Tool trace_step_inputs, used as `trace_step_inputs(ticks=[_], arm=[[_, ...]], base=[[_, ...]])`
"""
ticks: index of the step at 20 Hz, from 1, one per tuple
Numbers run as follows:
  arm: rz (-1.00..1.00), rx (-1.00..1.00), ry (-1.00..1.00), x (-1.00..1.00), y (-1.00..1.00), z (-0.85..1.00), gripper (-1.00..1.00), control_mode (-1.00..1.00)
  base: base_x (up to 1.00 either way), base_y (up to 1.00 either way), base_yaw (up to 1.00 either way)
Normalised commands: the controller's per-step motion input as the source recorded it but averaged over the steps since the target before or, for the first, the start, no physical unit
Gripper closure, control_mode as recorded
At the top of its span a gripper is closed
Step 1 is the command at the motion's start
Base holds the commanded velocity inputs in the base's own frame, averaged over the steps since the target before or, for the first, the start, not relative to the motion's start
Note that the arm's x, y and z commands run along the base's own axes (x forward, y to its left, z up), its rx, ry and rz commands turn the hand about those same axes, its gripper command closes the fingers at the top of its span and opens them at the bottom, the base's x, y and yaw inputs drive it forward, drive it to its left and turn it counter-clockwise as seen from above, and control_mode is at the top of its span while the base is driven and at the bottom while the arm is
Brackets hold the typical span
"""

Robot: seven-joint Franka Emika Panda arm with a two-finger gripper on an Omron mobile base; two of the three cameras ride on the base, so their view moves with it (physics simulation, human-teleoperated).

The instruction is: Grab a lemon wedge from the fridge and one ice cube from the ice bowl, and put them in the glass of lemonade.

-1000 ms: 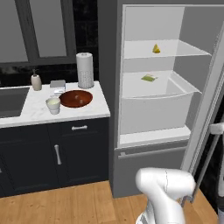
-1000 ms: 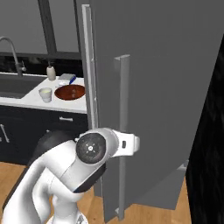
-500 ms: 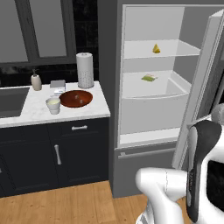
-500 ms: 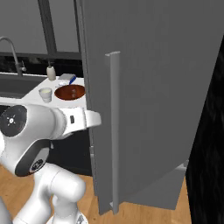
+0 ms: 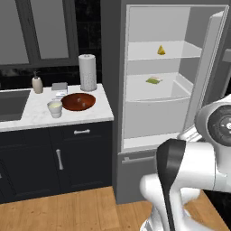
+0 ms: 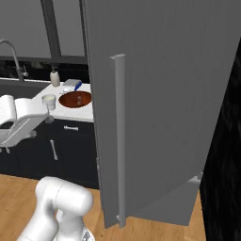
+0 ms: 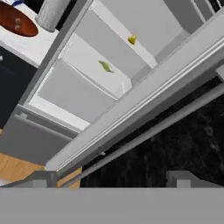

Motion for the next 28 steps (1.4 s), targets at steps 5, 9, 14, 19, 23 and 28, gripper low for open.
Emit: trace_step_inputs(ticks=[5,9,14,19,23,28], arm=[[-0.17,-0.19,0.32,0.46,0.4,0.07,-1.0,-1.0],[-0.12,-0.24,0.21,0.93,0.0,-0.12,-1.0,-1.0],[-0.07,-0.22,0.1,0.88,-0.15,-0.3,-1.0,-1.0],[0.0,-0.16,0.21,0.82,-0.53,-0.27,-1.0,-1.0],[0.0,-0.13,0.22,0.97,-0.35,-0.39,-1.0,-1.0],[-0.02,-0.11,0.16,0.9,-0.21,-0.32,-1.0,-1.0]], base=[[0.0,0.0,0.0],[0.0,0.0,0.0],[0.0,0.0,0.0],[0.0,0.0,0.0],[0.0,0.0,0.0],[0.0,0.0,0.0]])
